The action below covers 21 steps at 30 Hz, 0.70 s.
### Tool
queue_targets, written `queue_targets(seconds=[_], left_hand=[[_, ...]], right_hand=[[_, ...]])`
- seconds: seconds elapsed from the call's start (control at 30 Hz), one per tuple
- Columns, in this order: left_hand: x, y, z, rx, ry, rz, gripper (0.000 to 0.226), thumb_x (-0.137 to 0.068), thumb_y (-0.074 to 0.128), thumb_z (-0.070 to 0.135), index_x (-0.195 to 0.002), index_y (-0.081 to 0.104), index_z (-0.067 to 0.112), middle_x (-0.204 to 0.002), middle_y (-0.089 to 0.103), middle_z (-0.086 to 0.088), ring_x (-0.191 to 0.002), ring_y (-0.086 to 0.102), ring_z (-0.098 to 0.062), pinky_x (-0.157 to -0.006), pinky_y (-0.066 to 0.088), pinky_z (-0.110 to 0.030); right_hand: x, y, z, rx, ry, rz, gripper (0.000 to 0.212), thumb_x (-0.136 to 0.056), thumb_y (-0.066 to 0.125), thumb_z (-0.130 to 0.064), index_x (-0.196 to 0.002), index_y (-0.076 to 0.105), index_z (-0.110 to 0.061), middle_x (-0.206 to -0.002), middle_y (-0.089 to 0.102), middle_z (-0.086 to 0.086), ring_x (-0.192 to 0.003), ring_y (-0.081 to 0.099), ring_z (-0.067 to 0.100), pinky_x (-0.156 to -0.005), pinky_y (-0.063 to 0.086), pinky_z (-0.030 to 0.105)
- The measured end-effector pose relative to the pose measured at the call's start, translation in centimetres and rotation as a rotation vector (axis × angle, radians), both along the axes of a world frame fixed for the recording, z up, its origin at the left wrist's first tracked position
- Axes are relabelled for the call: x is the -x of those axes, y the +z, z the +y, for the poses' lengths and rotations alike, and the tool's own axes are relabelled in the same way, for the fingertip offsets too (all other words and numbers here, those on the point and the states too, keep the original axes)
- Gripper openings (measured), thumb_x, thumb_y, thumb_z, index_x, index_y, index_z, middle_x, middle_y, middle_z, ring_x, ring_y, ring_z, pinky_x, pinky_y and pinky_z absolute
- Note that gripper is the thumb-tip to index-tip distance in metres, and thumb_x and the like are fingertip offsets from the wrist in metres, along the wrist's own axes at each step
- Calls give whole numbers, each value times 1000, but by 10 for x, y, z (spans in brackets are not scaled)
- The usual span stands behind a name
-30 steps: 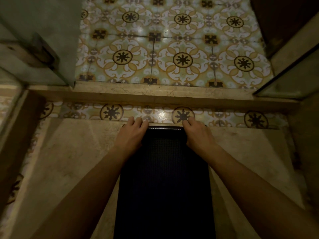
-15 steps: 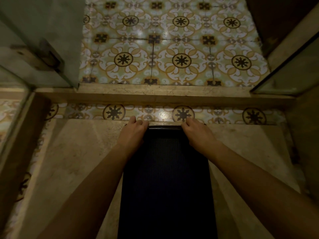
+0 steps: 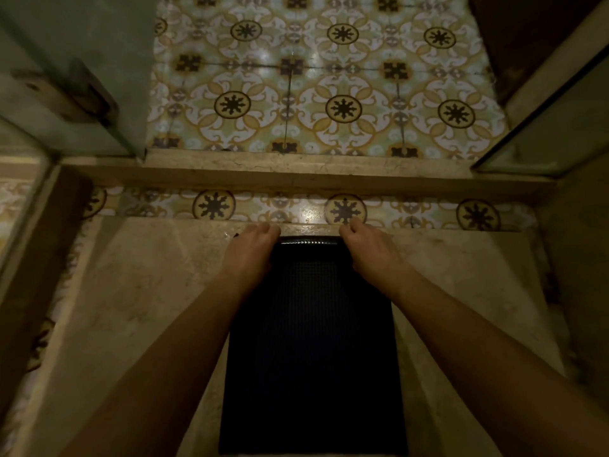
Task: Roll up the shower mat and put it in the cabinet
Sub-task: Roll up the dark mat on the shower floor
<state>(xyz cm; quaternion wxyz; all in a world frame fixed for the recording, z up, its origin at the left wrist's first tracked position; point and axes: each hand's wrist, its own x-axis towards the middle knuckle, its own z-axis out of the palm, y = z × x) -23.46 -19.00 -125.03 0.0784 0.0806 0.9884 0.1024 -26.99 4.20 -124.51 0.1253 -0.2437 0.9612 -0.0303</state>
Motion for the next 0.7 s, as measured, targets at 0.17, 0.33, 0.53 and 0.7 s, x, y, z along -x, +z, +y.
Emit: queue_targets(seconds=[0.17,0.33,0.53,0.7], left_hand=[[2,-1,-5,3,-39,-24,26,-77,65,5,-103,61,8,-106,64,-13,-105,54,-30,-81,51,-41],[8,1,-2,23,-44,28,34,-76,65,0,-108,57,8,-98,65,-15,-98,54,-32,-65,42,-37],[-1,-4,-6,23,-51,17,28,-77,64,5,-105,59,10,-104,61,-14,-103,52,-32,-73,46,-39],[4,-1,-11,37,-118,-58,31,-74,65,9,-105,57,11,-98,67,-14,-97,56,-35,-74,45,-36]], right_hand=[[4,-3,9,2,33,-39,40,-74,66,1,-111,51,-4,-110,53,17,-98,55,35,-71,48,41],[-1,-6,1,9,-26,-31,51,-73,64,9,-120,48,-3,-116,51,21,-97,56,38,-68,48,43],[4,-5,5,-8,-13,-84,33,-75,67,0,-107,60,-2,-114,50,17,-93,59,35,-73,54,43],[2,-7,7,-31,41,-96,36,-73,68,-3,-107,58,-4,-109,56,16,-97,58,34,-74,52,41]])
